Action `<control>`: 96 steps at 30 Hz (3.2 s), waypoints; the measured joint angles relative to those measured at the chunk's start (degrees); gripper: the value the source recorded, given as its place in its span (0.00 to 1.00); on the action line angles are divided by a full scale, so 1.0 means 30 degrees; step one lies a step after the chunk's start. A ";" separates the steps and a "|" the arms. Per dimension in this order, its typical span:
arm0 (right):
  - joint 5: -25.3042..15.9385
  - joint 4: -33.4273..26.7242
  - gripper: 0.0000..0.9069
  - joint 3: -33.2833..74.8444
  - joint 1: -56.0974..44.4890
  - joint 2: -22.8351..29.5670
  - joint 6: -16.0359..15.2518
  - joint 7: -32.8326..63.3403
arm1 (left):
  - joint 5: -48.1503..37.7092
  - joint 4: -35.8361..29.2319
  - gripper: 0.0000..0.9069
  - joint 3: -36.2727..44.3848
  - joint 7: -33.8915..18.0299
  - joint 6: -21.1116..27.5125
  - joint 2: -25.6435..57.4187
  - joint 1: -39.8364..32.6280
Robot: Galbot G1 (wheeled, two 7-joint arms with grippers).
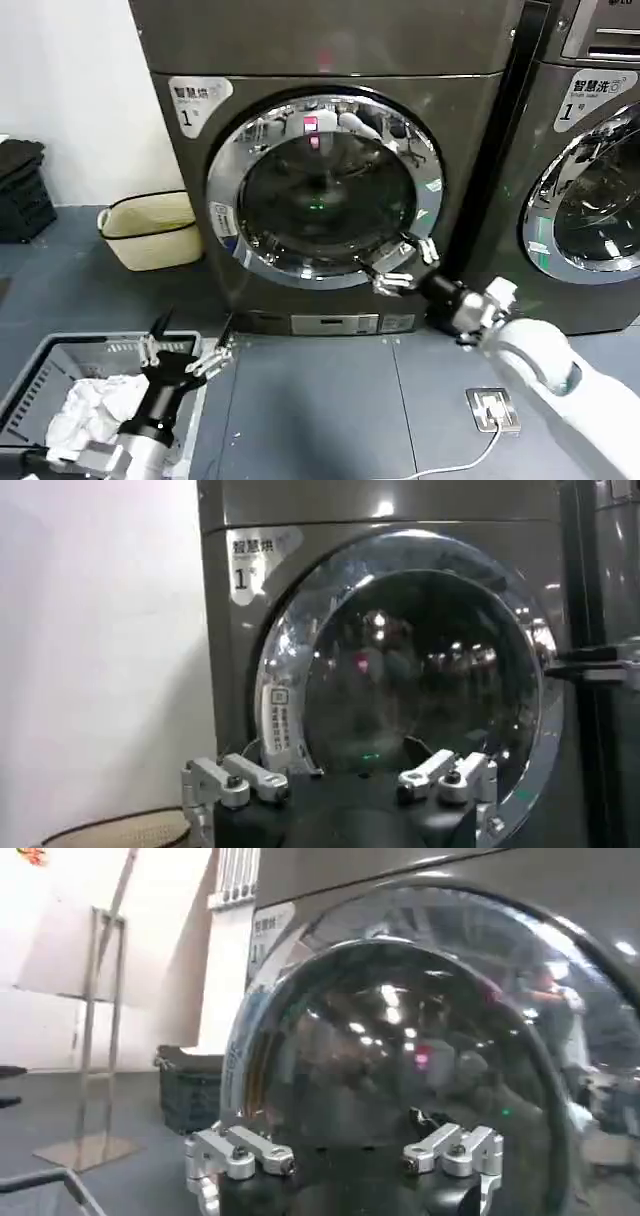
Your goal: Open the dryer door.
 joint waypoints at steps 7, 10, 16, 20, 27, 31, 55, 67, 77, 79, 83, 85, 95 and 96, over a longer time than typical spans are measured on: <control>0.0285 -0.1342 1.00 -0.2466 0.2320 0.1173 -0.0031 0.0472 | -0.0002 -0.0096 1.00 0.0000 0.0003 0.0016 -0.0008 -0.0001; 0.0481 -0.1956 1.00 -0.3316 0.3138 0.1751 -0.0085 0.0550 | 0.0000 -0.0097 1.00 -0.0016 0.0004 0.0027 -0.0003 0.0009; 0.0568 -0.3092 1.00 -0.4600 0.4498 0.2800 -0.0188 0.0508 | 0.0006 -0.0098 1.00 -0.0019 0.0005 0.0034 -0.0018 0.0013; 0.0699 -0.3721 1.00 -0.5164 0.5240 0.3380 -0.0261 0.0433 | 0.0007 -0.0057 1.00 -0.0027 0.0004 0.0037 -0.0018 0.0003; 0.0818 -0.4591 1.00 -0.5689 0.6065 0.4145 -0.0284 0.0361 | 0.0009 -0.0013 1.00 -0.0071 0.0005 0.0040 -0.0022 -0.0013; 0.0856 -0.5004 1.00 -0.5851 0.6354 0.4482 -0.0284 0.0309 | -0.0006 -0.0011 1.00 -0.0133 0.0004 0.0036 -0.0017 -0.0008; 0.1268 -0.7193 1.00 -0.6958 0.7497 0.6488 -0.0383 -0.1092 | 0.0014 0.0012 1.00 -0.0097 0.0025 0.0034 -0.0010 0.0073; 0.1460 -0.8655 1.00 -0.7598 0.8098 0.7417 -0.0350 -0.2136 | 0.0005 0.0016 1.00 -0.0131 0.0031 0.0033 -0.0049 0.0082; 0.1442 -1.0193 1.00 -0.7844 0.8422 0.8173 -0.0264 -0.2655 | -0.0032 0.0037 1.00 -0.0175 0.0052 0.0033 -0.0013 0.0084; 0.1418 -1.0461 1.00 -0.7911 0.8495 0.8307 -0.0239 -0.2742 | -0.0031 0.0038 1.00 -0.0179 0.0052 0.0032 -0.0014 0.0093; 0.1408 -1.0928 1.00 -0.8006 0.8627 0.8578 -0.0202 -0.2911 | -0.0032 0.0049 1.00 -0.0200 0.0053 0.0033 -0.0017 0.0106; 0.1403 -1.1119 1.00 -0.8083 0.8725 0.8679 -0.0160 -0.3018 | -0.0032 0.0059 1.00 -0.0202 0.0052 0.0031 -0.0022 0.0106; 0.1378 -1.1953 1.00 -0.8383 0.9038 0.9293 -0.0017 -0.3625 | -0.0064 0.0136 1.00 -0.0215 0.0057 0.0026 -0.0014 0.0087; 0.1375 -1.2008 1.00 -0.8415 0.9063 0.9351 -0.0007 -0.3682 | -0.0068 0.0143 1.00 -0.0216 0.0058 0.0024 -0.0012 0.0084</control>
